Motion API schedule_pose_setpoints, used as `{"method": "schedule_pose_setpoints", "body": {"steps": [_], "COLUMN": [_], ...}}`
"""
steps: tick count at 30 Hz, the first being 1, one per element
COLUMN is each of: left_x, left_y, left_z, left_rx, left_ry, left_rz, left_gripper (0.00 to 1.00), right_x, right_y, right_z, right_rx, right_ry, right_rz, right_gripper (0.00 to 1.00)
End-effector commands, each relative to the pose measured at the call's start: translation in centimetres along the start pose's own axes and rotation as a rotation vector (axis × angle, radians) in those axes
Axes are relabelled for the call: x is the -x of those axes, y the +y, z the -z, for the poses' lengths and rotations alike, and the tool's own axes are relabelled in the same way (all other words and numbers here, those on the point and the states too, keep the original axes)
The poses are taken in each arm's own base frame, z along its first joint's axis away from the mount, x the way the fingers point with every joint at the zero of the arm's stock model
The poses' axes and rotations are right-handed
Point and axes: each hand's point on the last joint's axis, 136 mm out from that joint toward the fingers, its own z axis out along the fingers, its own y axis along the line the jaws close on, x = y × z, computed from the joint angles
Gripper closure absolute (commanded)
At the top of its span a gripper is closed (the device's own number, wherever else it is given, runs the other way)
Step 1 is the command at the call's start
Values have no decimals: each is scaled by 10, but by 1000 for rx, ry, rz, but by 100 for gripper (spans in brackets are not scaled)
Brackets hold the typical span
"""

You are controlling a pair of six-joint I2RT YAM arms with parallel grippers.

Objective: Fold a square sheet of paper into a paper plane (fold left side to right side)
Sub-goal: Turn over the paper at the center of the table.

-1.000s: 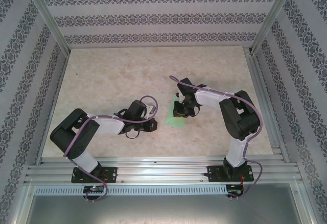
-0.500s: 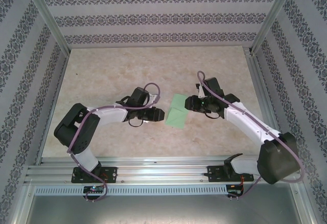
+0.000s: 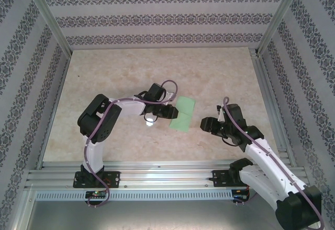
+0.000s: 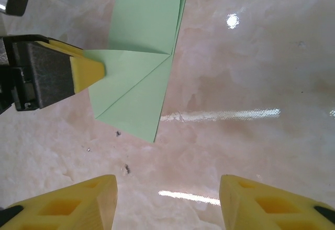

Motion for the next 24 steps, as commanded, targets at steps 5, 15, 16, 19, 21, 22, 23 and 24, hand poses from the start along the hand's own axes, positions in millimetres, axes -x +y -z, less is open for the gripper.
{"method": "schedule_pose_setpoints", "body": {"steps": [5, 15, 16, 19, 21, 22, 23, 24], "left_x": [10, 10, 10, 12, 12, 13, 13, 13], "left_y": [-27, -39, -39, -40, -41, -41, -40, -41], "left_z": [11, 37, 37, 39, 40, 40, 41, 40], "left_rx": [-76, -125, -128, -139, -142, -143, -143, -143], "left_ry": [-23, -85, -85, -98, -101, -105, -106, -106], "left_rz": [-50, -24, -18, -13, -11, -11, -9, -8], "left_gripper": [95, 98, 98, 98, 98, 98, 98, 98], "right_x": [-4, 36, 39, 46, 50, 51, 52, 53], "right_y": [5, 50, 51, 56, 59, 59, 58, 56], "right_z": [-5, -31, -35, -48, -56, -61, -66, -72], "right_rx": [89, 414, 420, 448, 467, 470, 468, 463], "right_ry": [-11, -146, -147, -132, -126, -121, -118, -113], "right_rz": [-61, -197, -208, -234, -254, -267, -281, -293], "right_gripper": [44, 42, 41, 40, 40, 40, 40, 40]}}
